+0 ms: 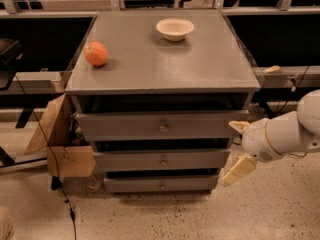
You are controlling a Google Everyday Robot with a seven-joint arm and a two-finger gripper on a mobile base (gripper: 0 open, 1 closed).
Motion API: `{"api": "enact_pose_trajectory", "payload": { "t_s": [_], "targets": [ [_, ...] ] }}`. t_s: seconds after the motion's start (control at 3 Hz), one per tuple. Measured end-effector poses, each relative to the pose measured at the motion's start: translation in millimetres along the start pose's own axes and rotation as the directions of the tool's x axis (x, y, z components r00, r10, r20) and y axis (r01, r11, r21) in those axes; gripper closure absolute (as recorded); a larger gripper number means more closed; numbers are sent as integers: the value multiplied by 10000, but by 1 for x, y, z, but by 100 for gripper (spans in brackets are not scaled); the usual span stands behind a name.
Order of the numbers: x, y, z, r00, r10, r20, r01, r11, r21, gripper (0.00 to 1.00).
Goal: Open middle drawer
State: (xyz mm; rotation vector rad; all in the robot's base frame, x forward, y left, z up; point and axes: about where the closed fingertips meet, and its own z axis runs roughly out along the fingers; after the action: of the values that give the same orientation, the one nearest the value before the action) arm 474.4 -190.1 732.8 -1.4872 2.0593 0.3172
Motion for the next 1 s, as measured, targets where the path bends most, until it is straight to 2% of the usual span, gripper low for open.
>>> {"api": "enact_pose_trajectory", "payload": {
  "t_s": [0.33,0.67,1.0],
  "targets": [
    [1,-2,16,9998,-79,160,81,9998,-158,0],
    [12,2,66,9975,173,688,-130,9980,-625,0],
    [43,16,138,9894,1018,1038,-877,9873,-1327,0]
  ]
}}
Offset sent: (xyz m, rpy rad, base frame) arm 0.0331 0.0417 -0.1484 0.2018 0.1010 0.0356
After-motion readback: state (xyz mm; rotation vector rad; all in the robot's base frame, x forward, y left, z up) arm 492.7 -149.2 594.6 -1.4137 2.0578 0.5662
